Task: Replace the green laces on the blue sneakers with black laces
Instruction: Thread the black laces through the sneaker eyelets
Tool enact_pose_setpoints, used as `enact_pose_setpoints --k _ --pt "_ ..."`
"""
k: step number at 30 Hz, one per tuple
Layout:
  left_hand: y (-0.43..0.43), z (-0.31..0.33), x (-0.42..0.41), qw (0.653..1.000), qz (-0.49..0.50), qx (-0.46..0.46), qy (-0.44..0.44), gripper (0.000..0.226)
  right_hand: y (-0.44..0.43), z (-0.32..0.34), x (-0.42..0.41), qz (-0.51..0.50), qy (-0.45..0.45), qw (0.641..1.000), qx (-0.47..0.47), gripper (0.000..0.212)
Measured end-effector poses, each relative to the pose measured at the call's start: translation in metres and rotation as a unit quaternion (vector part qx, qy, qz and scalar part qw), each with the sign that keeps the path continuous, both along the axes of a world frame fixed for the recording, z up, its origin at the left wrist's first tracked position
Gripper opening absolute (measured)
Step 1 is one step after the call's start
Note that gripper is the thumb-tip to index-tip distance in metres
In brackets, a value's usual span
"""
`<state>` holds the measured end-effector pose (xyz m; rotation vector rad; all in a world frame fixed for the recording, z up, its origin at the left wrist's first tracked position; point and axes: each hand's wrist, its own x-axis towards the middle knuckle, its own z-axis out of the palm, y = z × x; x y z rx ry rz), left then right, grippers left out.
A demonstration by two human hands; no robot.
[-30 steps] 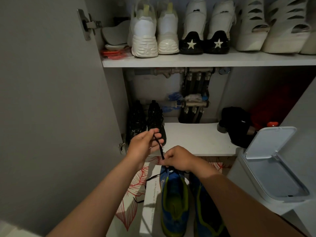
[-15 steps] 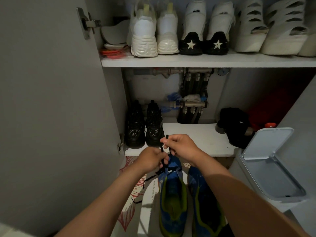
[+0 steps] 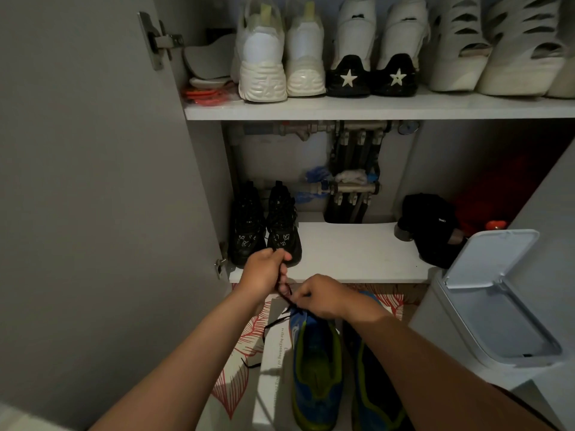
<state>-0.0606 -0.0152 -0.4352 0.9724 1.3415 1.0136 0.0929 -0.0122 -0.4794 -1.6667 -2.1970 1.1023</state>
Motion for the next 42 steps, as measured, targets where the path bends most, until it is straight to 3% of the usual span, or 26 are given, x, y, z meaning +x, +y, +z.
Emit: enact_pose_setpoints --k 4,8,10,14,18,23,26,29,31,33,35,38,41,42 --pt "0.004 -0.009 -0.019 0.985 -0.013 -0.045 0.167 0.02 -0.002 -0.005 -0.001 0.026 -0.036 0.999 0.006 0.023" --pt "0.006 -0.022 -0.036 0.929 -0.1 -0.091 0.344 0.017 -0.002 -0.008 -0.005 0.024 -0.05 0.998 0.031 0.02" --pt "0.007 -0.026 -0.044 0.881 -0.152 -0.105 0.436 0.013 -0.002 -0.01 -0.01 0.039 -0.066 0.997 0.032 0.017" --pt "0.003 -0.035 -0.058 0.744 -0.237 -0.115 0.614 0.041 -0.002 -0.013 -0.02 0.033 -0.106 0.993 0.035 0.019" --pt "-0.002 -0.04 -0.06 0.693 -0.294 -0.137 0.644 0.072 0.001 -0.015 -0.032 0.058 -0.182 0.981 0.032 0.03" --pt "-0.002 -0.038 -0.053 0.6 -0.451 -0.124 0.65 0.05 0.003 -0.019 -0.039 0.086 -0.265 0.959 0.039 0.025" --pt "-0.002 -0.041 -0.047 0.569 -0.489 -0.135 0.647 0.037 0.009 -0.021 -0.04 0.074 -0.258 0.963 0.009 0.029" --pt "-0.001 -0.045 -0.045 0.581 -0.478 -0.141 0.643 0.017 0.011 -0.023 -0.039 0.055 -0.227 0.972 0.002 0.028" --pt "-0.001 -0.044 -0.043 0.608 -0.476 -0.18 0.61 0.038 0.008 -0.02 -0.038 0.026 -0.195 0.98 0.015 0.025" --pt "0.001 -0.043 -0.043 0.597 -0.478 -0.177 0.619 0.05 0.008 -0.018 -0.033 -0.026 -0.097 0.995 -0.008 0.021" --pt "0.002 -0.043 -0.043 0.598 -0.461 -0.154 0.637 0.041 0.011 -0.017 -0.03 -0.093 0.038 0.993 -0.067 0.019" --pt "0.004 -0.041 -0.041 0.648 -0.441 -0.14 0.605 0.028 0.013 -0.011 -0.028 -0.131 0.15 0.972 -0.123 0.012" --pt "0.006 -0.033 -0.037 0.724 -0.445 -0.165 0.5 0.011 0.012 0.0 -0.025 -0.141 0.221 0.954 -0.143 0.014" --pt "0.005 -0.029 -0.035 0.747 -0.446 -0.174 0.461 0.014 0.011 0.004 -0.024 -0.142 0.245 0.948 -0.142 0.014"
